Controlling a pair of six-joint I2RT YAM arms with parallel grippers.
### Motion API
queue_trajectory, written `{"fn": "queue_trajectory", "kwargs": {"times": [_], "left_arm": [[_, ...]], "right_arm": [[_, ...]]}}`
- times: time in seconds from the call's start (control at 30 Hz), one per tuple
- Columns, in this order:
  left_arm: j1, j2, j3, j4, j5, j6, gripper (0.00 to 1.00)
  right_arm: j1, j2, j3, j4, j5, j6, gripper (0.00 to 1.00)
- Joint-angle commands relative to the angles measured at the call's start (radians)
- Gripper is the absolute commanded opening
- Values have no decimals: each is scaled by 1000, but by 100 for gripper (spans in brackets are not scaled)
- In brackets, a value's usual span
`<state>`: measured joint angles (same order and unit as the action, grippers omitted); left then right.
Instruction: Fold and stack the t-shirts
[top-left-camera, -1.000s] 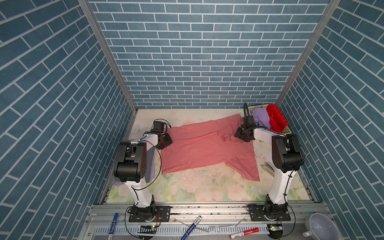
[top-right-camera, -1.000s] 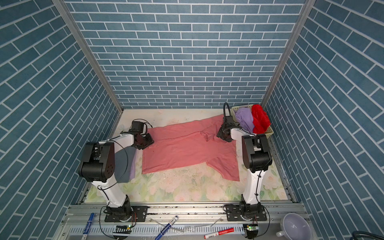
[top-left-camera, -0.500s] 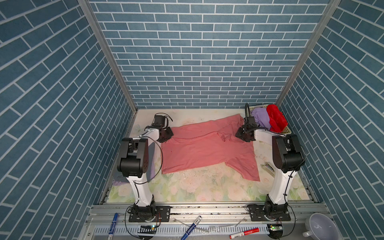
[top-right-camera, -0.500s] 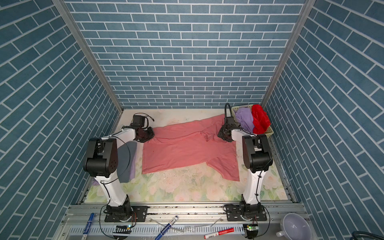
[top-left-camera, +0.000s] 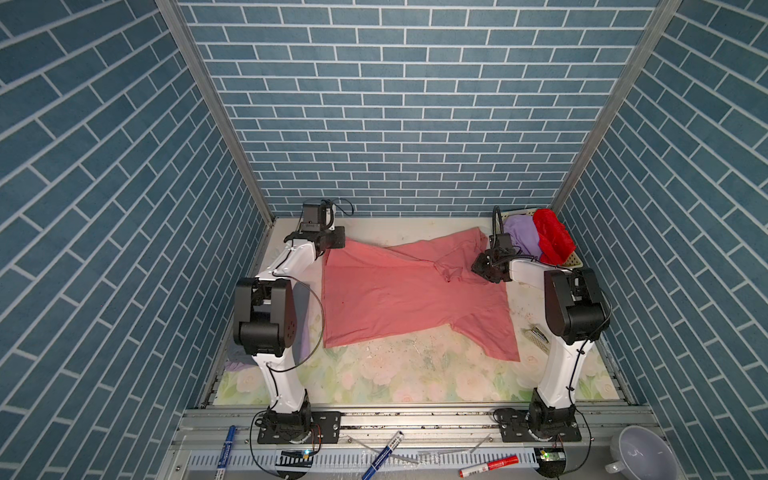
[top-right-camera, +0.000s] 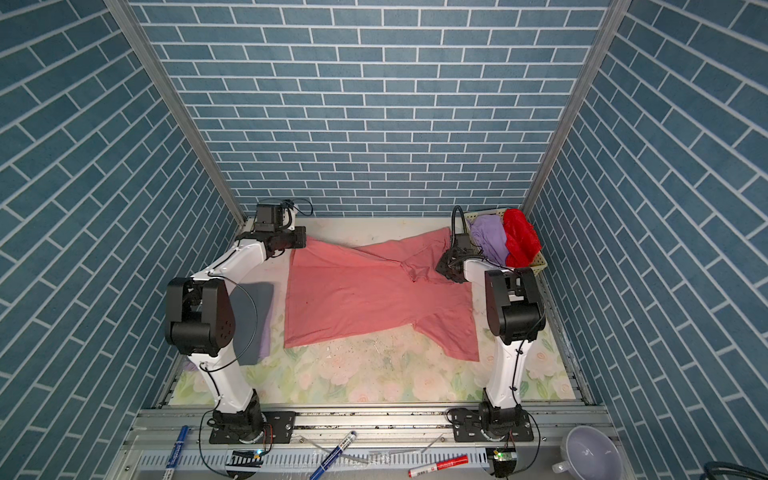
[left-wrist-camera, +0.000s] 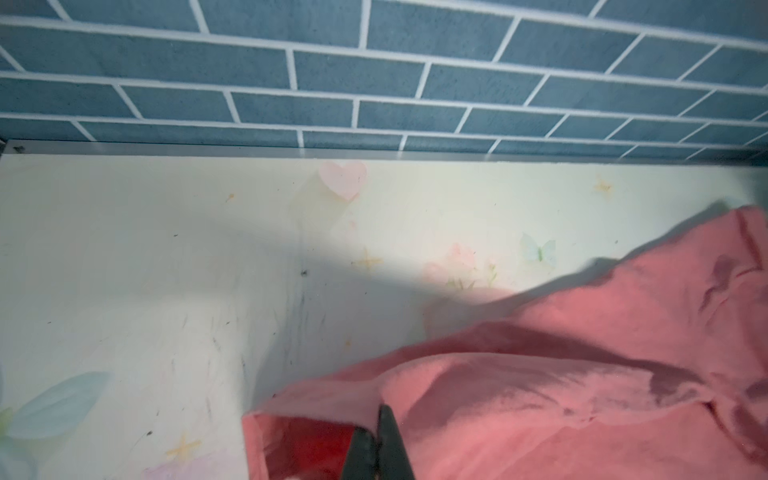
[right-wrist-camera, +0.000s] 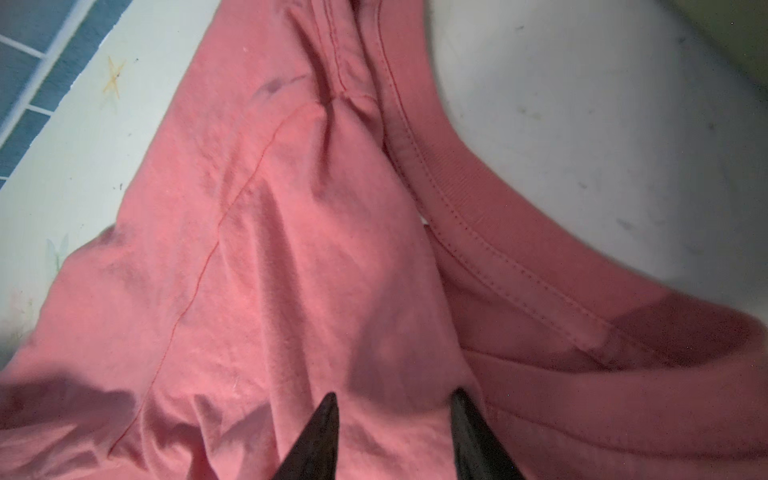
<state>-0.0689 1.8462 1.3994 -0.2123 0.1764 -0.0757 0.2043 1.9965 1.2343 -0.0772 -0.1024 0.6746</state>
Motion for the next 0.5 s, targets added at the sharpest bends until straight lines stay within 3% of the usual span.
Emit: {"fn": "queue_trajectory", "kwargs": {"times": [0.0, 0.23, 0.37, 0.47], "left_arm": [[-2, -48, -100, 44, -71, 73, 0], [-2, -40, -171, -57, -255, 25, 1], [-2, -44, -201, -110, -375, -29, 6], [-2, -48, -211, -164, -391, -68, 14]], "right_arm": [[2, 84, -58, -89, -30, 33, 44], [3, 83, -59, -89, -38, 33, 44], [3, 68, -68, -88, -38, 30, 44], [3, 61, -72, -95, -38, 25, 44]]}}
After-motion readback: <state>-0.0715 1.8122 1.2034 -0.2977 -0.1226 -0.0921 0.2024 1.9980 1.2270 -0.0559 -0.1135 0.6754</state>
